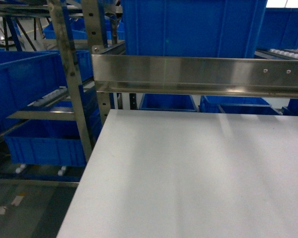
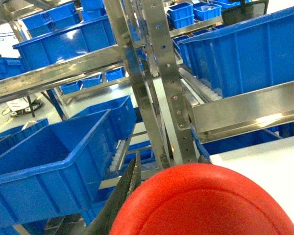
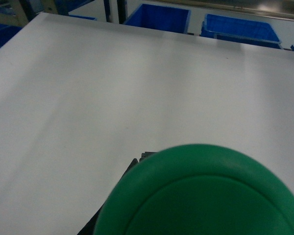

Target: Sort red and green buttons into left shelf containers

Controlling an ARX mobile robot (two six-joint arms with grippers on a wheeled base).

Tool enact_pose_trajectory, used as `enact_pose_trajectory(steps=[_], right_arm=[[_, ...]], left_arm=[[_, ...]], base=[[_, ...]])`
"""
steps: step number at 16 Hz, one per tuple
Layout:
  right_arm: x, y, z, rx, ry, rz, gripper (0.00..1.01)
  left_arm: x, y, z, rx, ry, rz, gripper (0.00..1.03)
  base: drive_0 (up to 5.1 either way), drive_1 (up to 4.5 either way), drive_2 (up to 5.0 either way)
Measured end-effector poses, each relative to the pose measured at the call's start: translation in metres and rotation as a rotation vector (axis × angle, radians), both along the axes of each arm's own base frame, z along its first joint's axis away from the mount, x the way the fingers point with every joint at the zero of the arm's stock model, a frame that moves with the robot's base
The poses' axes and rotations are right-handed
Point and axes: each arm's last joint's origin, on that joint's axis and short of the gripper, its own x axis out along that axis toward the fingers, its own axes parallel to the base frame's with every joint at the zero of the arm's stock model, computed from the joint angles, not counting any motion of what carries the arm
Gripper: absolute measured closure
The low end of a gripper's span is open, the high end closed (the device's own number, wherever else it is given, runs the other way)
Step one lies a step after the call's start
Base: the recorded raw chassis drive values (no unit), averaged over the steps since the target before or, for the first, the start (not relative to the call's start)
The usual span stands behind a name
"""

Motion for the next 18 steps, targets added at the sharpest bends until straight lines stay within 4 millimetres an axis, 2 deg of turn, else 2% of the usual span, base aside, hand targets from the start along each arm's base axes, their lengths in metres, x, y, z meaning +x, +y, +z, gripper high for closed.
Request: enact_pose_trajectory(steps=[18], right_arm=[[0.0, 0.0001, 0.0, 0.0, 0.0, 0.001, 0.74]], left_arm=[[0.0, 0.0, 0.0002, 0.0, -0.003, 0.0, 0.77]], base=[[-5.0, 2.46, 2.5]])
